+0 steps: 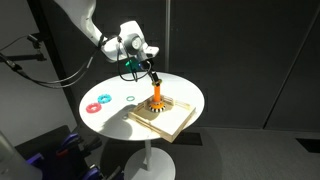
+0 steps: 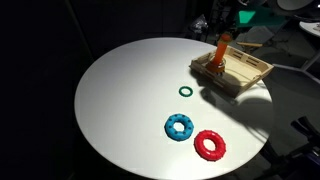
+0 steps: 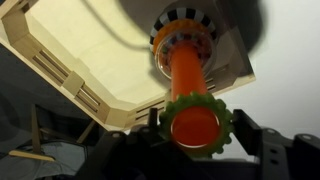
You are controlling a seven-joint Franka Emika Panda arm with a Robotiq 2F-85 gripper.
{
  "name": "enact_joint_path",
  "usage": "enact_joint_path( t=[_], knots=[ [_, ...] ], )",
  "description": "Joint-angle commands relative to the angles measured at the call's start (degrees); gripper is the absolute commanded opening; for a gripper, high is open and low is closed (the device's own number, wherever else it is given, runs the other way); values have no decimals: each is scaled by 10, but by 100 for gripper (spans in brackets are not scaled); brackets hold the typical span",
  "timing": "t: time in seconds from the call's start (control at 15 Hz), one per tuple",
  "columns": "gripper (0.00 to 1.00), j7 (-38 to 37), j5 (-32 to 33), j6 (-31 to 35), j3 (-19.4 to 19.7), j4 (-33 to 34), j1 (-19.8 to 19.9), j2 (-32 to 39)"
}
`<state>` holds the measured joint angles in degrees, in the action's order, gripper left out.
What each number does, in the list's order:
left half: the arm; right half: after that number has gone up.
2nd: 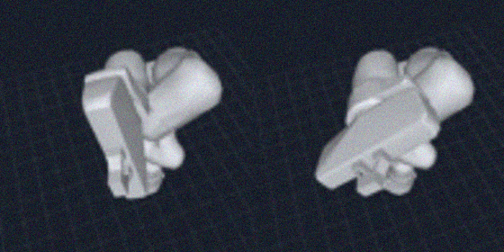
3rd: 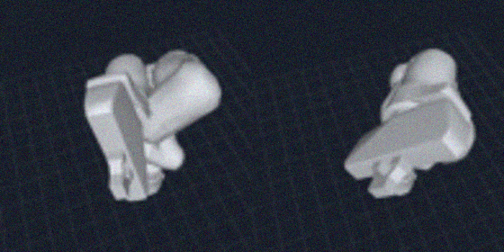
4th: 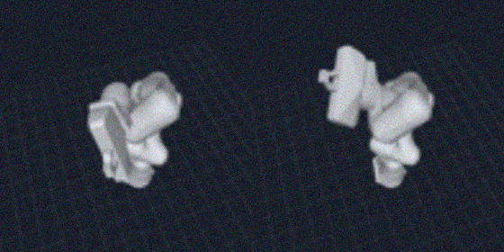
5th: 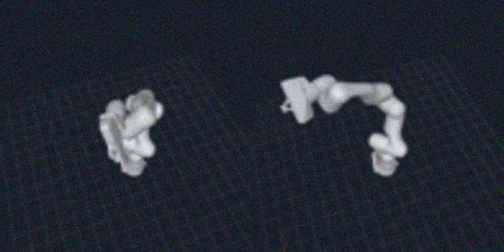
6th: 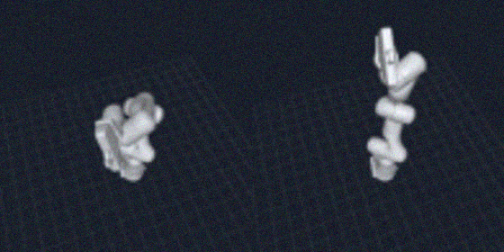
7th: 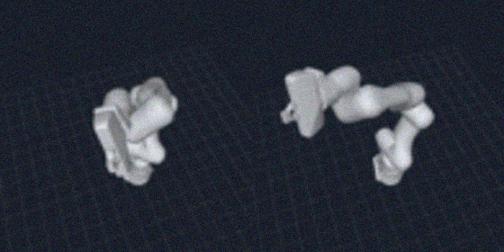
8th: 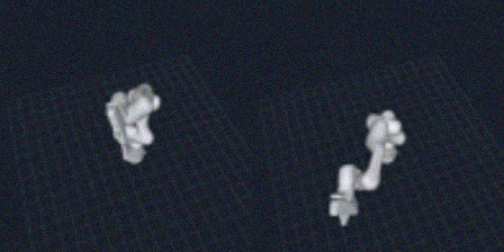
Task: Put the green ring around the orange rod
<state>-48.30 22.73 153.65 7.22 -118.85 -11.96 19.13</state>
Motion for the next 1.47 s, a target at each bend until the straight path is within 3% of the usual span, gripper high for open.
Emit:
enact_joint_path(
  t=[0.0,0.47,1.0,1.07,1.2,1.4],
  knots=[
    [49,4,-26,-9,-1,26,3,17],
    [49,42,-126,-59,-20,46,23,23],
    [49,46,-164,-130,-23,69,27,30],
    [94,45,-163,-138,-22,71,27,32],
    [100,45,-158,-149,-22,74,26,32],
    [100,42,-153,-158,-20,77,24,32]
  ],
)
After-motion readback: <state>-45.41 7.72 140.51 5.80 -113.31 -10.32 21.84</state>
